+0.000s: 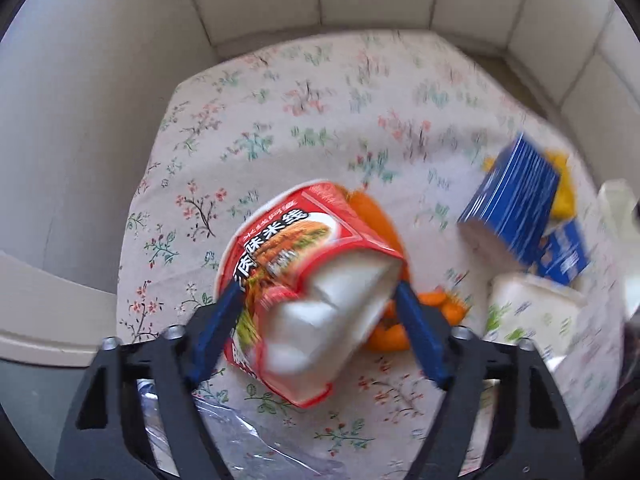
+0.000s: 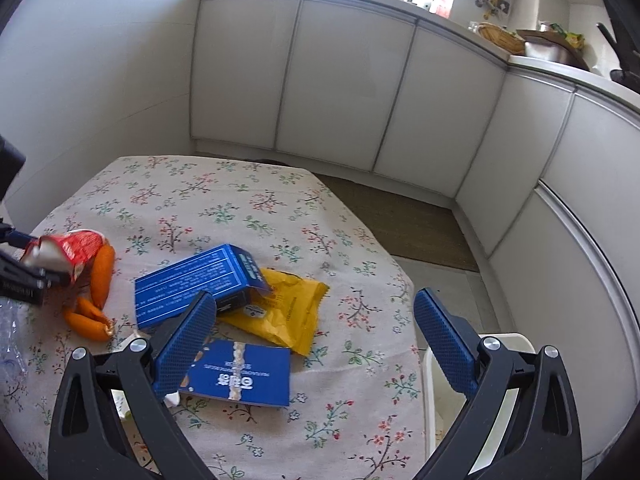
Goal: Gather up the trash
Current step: 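Lower the left tool onto the red noodle cup and close on it, then lift the noodle cup with the left tool while the right tool grasps an orange peel, then carry cup and peel over the white bin and open both tools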
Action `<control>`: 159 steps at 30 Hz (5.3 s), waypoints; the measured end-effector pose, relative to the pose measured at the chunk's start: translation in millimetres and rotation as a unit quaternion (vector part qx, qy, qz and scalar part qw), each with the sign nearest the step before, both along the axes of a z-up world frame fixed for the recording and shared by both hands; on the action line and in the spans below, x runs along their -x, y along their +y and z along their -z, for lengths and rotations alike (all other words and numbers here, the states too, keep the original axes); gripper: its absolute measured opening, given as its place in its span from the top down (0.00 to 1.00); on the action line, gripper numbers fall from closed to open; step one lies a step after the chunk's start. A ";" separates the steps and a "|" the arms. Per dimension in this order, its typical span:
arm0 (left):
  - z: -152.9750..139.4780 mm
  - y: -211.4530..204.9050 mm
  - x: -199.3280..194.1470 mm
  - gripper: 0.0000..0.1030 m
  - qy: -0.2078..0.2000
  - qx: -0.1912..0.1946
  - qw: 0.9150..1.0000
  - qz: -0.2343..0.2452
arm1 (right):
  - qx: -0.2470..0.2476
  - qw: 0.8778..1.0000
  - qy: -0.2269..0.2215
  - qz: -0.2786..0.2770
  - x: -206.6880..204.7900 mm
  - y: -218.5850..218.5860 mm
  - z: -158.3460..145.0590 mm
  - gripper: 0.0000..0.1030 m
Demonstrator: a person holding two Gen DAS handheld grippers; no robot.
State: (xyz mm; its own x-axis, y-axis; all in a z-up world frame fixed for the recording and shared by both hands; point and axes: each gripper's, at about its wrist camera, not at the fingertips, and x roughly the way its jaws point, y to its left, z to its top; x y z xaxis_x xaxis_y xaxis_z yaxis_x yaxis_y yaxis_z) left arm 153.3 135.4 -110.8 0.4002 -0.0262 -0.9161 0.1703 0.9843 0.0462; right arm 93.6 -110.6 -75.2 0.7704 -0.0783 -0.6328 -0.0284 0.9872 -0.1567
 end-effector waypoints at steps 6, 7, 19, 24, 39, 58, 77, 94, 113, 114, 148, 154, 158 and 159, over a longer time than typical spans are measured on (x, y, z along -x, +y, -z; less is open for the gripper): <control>-14.8 21.8 0.5 0.43 -0.018 0.066 0.996 -0.052 | -0.018 0.999 0.022 -0.020 0.8 4.7 5.0 0.07; -14.9 27.9 -1.1 0.43 -0.018 0.072 0.995 -0.064 | -0.018 0.999 0.022 -0.020 1.5 5.1 5.6 0.07; 22.3 33.6 -15.1 0.17 0.013 -0.010 0.997 -0.071 | -0.019 0.999 0.032 -0.028 0.8 7.1 9.8 0.07; 12.4 30.7 -13.5 0.35 -0.008 0.002 0.998 -0.063 | -0.021 0.999 0.032 -0.036 0.4 8.1 9.9 0.07; -60.7 40.6 17.1 0.70 -0.078 0.151 0.981 -0.090 | -0.047 0.997 0.026 -0.058 4.8 10.2 1.9 0.07; -131.2 51.4 49.8 0.70 -0.194 0.187 0.956 -0.117 | -0.147 0.969 0.151 -0.128 -114.0 166.6 42.1 0.09; -131.9 64.7 48.8 0.70 -0.198 0.195 0.948 -0.157 | -0.155 0.967 0.154 -0.133 -121.9 168.3 45.7 0.85; -160.6 16.4 63.2 0.70 -0.235 0.183 0.948 -0.112 | -0.155 0.986 -0.005 -0.065 -65.5 43.0 -60.7 0.84; -179.0 -84.3 71.4 0.70 -0.251 0.200 0.947 -0.012 | -0.092 0.990 -0.093 0.046 2.0 -86.9 -104.4 0.84; -179.3 -91.3 70.9 0.70 -0.250 0.202 0.947 -0.005 | -0.090 0.990 -0.095 0.052 5.5 -93.2 -104.8 0.84; -142.4 -319.4 115.5 0.69 -0.212 0.253 0.925 0.189 | -0.059 0.953 -0.094 0.282 141.0 -265.9 -60.4 0.27; -134.0 -353.3 125.7 0.69 -0.200 0.262 0.920 0.210 | -0.072 0.942 -0.116 0.308 166.5 -285.1 -64.8 0.27; -129.4 -371.6 130.9 0.69 -0.191 0.259 0.920 0.225 | -0.087 0.930 -0.122 0.334 178.0 -300.3 -63.8 0.22; -128.2 -375.7 131.4 0.69 -0.189 0.259 0.920 0.228 | -0.094 0.928 -0.121 0.341 180.4 -304.6 -62.7 0.22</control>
